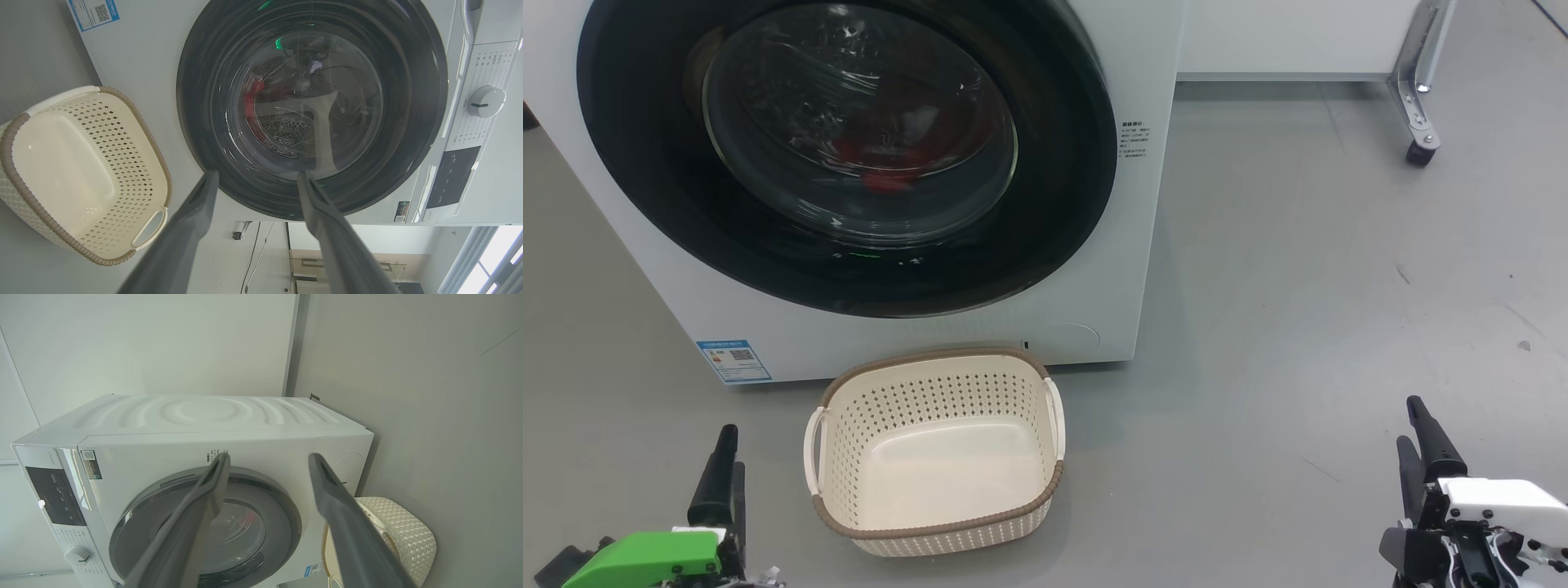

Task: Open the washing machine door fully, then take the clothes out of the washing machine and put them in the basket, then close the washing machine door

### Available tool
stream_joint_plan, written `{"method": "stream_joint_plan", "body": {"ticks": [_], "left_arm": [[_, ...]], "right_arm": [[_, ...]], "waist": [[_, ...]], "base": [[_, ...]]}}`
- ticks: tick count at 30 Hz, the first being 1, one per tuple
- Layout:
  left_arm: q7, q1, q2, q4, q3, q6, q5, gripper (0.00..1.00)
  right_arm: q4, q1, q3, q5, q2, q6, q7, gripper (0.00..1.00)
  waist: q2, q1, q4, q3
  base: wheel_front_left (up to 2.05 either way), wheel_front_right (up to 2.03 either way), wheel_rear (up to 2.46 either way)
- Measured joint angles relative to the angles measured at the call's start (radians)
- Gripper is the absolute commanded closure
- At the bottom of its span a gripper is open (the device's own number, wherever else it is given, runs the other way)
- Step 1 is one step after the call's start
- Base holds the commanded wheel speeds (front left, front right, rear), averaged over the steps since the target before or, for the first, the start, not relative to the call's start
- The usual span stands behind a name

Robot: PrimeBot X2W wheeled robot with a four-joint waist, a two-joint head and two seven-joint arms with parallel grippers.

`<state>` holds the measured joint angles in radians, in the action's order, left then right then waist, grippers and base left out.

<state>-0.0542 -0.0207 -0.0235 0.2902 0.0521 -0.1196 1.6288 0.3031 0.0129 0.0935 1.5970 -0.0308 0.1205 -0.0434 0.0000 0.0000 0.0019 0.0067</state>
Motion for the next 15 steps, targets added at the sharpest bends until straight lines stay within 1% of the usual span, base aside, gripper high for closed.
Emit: {"method": "stream_joint_plan", "body": {"ticks": [8,15], "left_arm": [[0.037,-0.003,-0.003,-0.011,-0.021,0.0,-0.064,0.0],[0.067,-0.014,-0.027,-0.014,-0.038,0.0,-0.156,0.0]], "right_arm": [[-0.001,0.007,-0.019,-0.059,-0.007,0.0,0.03,0.0],[-0.002,0.022,-0.064,-0.185,-0.052,0.0,0.059,0.0]], "waist": [[0.0,0.0,0.001,0.003],[0.0,0.0,0.002,0.006]], "base": [[0.0,0.0,0.0],[0.0,0.0,0.0]]}}
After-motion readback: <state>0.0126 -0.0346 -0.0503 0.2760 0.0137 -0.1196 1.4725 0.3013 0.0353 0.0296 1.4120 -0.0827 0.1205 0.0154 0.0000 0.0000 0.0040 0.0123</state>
